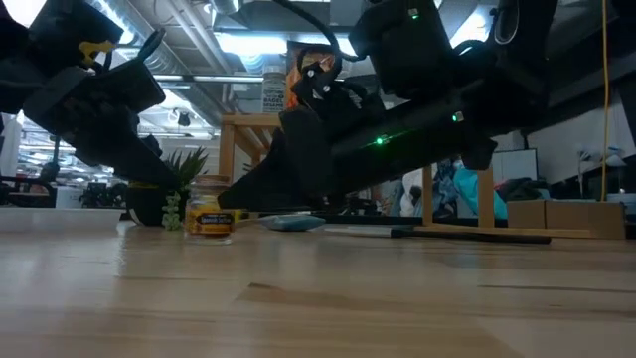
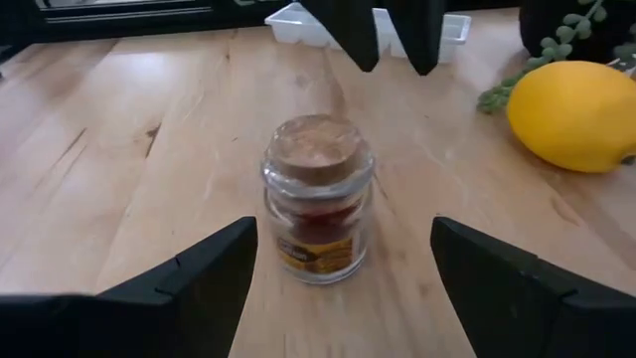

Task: Shelf spices
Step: Put the brown seasoning bottle on the shelf

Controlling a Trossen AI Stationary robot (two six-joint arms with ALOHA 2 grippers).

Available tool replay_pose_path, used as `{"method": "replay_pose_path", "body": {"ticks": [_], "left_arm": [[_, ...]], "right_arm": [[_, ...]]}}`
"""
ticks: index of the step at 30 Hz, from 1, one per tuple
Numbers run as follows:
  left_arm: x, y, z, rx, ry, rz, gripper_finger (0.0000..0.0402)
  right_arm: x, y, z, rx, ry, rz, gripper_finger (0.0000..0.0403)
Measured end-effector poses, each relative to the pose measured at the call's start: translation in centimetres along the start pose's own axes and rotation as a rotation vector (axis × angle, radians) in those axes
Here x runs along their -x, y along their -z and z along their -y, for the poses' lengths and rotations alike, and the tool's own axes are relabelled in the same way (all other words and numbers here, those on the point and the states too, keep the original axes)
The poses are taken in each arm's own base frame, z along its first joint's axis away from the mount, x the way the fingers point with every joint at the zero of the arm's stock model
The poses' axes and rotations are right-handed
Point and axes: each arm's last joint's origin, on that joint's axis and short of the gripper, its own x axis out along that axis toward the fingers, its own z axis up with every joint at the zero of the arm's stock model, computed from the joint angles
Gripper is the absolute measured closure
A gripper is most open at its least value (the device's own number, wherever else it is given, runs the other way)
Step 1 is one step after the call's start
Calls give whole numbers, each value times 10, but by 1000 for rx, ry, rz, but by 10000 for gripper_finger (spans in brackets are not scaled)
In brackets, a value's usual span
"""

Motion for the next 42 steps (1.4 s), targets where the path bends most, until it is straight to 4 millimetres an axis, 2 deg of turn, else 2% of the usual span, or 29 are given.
{"method": "replay_pose_path", "body": {"ticks": [7, 17, 27, 31, 42], "left_arm": [[-8, 6, 0, 4, -13, -37, 265], [-18, 7, 3, 12, 7, 6, 265], [-23, 7, 12, 7, 56, 40, 265], [-27, 1, 18, 1, 73, 56, 265], [-41, 0, 26, -17, 72, 15, 265]], "right_arm": [[-1, -3, -2, -14, -13, 14, 96], [-10, -20, -3, 9, -12, 41, 96], [-11, -21, -2, 9, -10, 37, 96], [-11, -21, -2, 9, -10, 36, 96], [-11, -18, -2, 16, -4, 10, 96]]}}
